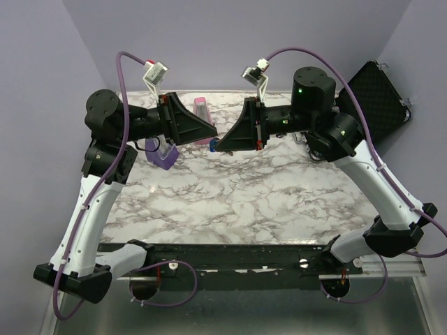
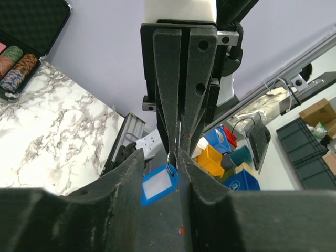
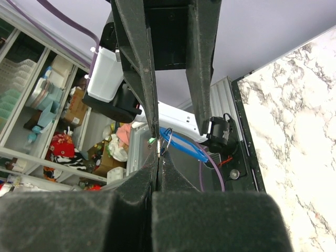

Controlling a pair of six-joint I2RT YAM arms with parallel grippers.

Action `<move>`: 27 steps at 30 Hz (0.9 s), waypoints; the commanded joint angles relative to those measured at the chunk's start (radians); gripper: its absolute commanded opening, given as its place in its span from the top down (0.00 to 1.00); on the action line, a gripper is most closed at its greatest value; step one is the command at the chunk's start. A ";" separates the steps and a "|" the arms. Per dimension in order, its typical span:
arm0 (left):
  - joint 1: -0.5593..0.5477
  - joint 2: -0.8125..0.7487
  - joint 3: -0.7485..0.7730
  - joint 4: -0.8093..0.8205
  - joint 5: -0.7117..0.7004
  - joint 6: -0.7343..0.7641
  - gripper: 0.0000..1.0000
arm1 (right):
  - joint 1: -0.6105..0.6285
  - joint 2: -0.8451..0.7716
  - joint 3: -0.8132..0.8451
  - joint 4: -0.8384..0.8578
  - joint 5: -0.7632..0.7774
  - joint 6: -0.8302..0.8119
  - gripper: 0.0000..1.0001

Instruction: Remove the keys from the keyring

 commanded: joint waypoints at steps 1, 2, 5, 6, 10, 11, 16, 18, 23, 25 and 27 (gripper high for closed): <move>-0.011 0.006 0.040 -0.033 0.054 0.028 0.65 | 0.001 -0.001 0.006 -0.018 0.008 -0.022 0.99; -0.014 0.008 0.043 -0.033 0.055 0.030 0.70 | 0.002 -0.001 0.006 -0.019 0.008 -0.023 0.99; -0.018 0.014 0.056 -0.045 0.063 0.036 0.78 | 0.001 -0.001 0.003 -0.021 0.011 -0.026 0.99; -0.020 0.015 0.060 -0.050 0.068 0.037 0.79 | 0.001 -0.002 0.004 -0.019 0.012 -0.028 0.99; -0.023 0.023 0.076 -0.077 0.080 0.054 0.85 | 0.001 -0.002 0.003 -0.021 0.012 -0.029 0.99; -0.023 0.024 0.080 -0.083 0.081 0.059 0.90 | 0.001 -0.002 0.001 -0.021 0.014 -0.031 0.99; -0.024 0.038 0.131 -0.178 0.074 0.117 1.00 | 0.001 -0.005 -0.005 -0.021 0.015 -0.029 0.99; -0.024 0.044 0.161 -0.241 0.066 0.164 1.00 | 0.002 -0.005 -0.005 -0.021 0.015 -0.031 0.99; -0.024 0.060 0.228 -0.382 0.037 0.263 1.00 | 0.001 -0.012 -0.008 -0.033 0.015 -0.035 0.99; -0.024 0.060 0.237 -0.396 0.032 0.275 1.00 | 0.001 -0.016 -0.011 -0.038 0.020 -0.037 0.99; -0.024 0.063 0.246 -0.418 0.020 0.290 1.00 | 0.001 -0.018 -0.011 -0.045 0.024 -0.041 0.99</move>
